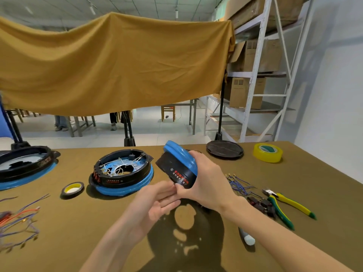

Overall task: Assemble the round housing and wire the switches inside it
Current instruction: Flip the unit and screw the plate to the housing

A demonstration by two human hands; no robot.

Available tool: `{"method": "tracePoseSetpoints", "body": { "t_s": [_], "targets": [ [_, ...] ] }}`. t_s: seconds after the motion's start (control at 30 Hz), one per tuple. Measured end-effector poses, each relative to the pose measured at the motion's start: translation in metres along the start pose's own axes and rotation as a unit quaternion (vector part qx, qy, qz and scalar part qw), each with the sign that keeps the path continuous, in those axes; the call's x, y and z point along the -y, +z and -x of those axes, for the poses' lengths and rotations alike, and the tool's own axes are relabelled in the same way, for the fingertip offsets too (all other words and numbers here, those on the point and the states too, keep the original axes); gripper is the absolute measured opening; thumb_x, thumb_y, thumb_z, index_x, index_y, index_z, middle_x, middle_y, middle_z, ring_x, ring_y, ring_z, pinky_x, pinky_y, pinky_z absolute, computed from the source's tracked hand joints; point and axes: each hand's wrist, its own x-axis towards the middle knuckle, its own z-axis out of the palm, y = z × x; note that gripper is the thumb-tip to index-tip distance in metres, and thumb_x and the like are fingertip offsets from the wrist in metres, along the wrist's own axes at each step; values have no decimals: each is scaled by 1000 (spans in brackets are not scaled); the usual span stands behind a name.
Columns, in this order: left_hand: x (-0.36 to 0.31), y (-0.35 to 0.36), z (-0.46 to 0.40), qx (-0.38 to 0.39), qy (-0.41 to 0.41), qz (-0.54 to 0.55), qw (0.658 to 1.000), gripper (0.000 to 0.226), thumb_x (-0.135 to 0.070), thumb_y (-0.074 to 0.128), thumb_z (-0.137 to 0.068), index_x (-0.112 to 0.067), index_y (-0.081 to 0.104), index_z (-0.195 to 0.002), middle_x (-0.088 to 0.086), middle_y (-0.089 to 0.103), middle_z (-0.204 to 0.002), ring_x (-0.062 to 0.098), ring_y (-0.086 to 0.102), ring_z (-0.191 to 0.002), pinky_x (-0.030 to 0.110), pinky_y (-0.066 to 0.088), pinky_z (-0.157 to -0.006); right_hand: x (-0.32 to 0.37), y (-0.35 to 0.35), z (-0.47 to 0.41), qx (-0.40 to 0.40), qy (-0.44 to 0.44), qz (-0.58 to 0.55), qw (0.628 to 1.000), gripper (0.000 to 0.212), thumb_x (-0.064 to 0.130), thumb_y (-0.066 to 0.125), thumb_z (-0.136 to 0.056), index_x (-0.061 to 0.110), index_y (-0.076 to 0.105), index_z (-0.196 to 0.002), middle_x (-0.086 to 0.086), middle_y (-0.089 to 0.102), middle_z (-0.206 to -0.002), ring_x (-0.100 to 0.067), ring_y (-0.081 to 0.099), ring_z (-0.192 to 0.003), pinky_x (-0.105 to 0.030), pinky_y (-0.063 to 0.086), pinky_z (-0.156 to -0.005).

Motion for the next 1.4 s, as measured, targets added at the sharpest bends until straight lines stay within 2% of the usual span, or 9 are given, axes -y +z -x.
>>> {"method": "tracePoseSetpoints", "body": {
  "t_s": [0.23, 0.4, 0.5, 0.7, 0.9, 1.03, 1.13, 1.23, 1.4],
  "targets": [
    [21, -27, -4, 32, -79, -1, 996, 66, -38, 83, -81, 7, 62, -125, 22, 74, -118, 32, 72, -112, 43, 55, -101, 6, 26, 19, 20, -115, 174, 978, 79, 42, 84, -73, 2, 57, -135, -6, 66, -97, -23, 65, -76, -32, 55, -58],
    [41, -38, -9, 8, -108, -15, 994, 74, -51, 86, -76, 1, 63, -124, 21, 76, -110, 30, 75, -104, 35, 63, -81, 4, 47, 40, 28, -159, 231, 959, 85, 45, 88, -70, 9, 57, -139, -1, 67, -98, -13, 64, -78, -24, 49, -59],
    [49, -43, -15, -11, -116, -64, 991, 77, -61, 81, -75, -2, 64, -122, 16, 78, -106, 26, 76, -102, 35, 62, -84, 4, 57, 53, 49, -158, 201, 966, 85, 45, 88, -74, 10, 54, -144, 1, 67, -101, -13, 66, -83, -24, 51, -64],
    [65, -51, -30, -92, -84, -131, 983, 60, -56, 74, -86, -5, 67, -117, 15, 80, -97, 24, 78, -92, 39, 61, -91, -1, 55, 64, 156, 4, -15, 988, 80, 39, 70, -90, 32, 20, -153, 7, 66, -133, -13, 64, -116, -28, 52, -99],
    [66, -55, -43, -117, -55, -158, 979, 47, -47, 70, -92, -6, 67, -114, 16, 79, -93, 26, 79, -88, 39, 62, -86, -11, 44, 54, 192, 94, -166, 963, 51, 54, 60, -93, 40, 40, -138, 21, 61, -130, 7, 52, -125, -11, 41, -101],
    [61, -67, -51, -112, -54, -153, 980, 42, -46, 71, -90, -10, 66, -109, 14, 80, -90, 28, 79, -88, 37, 64, -77, -53, 39, 27, -5, 150, 26, 988, 52, 44, 64, -94, 23, 50, -139, 6, 56, -132, -7, 48, -124, -34, 42, -111],
    [57, -75, -53, -80, -59, -161, 982, 56, -53, 74, -80, -8, 66, -113, 11, 79, -91, 29, 78, -90, 33, 64, -73, -83, 37, 9, 111, 298, 83, 945, 82, 45, 69, -92, 13, 27, -155, -9, 44, -147, -24, 46, -131, -40, 43, -109],
    [50, -80, -56, -55, -61, -188, 979, 80, -62, 75, -63, -5, 65, -119, 12, 79, -94, 28, 78, -93, 32, 64, -76, -97, 44, 6, 166, 351, 51, 920, 84, 46, 72, -90, 14, 26, -153, -7, 52, -132, -20, 57, -105, -34, 54, -85],
    [45, -81, -64, -73, -67, -198, 975, 59, -59, 61, -88, -9, 65, -119, 18, 76, -101, 23, 78, -83, 30, 62, -68, -107, 41, 13, 199, 390, 87, 895, 92, 63, 78, -78, 13, 35, -143, 0, 53, -114, -17, 59, -97, -38, 58, -82]
  ]
}}
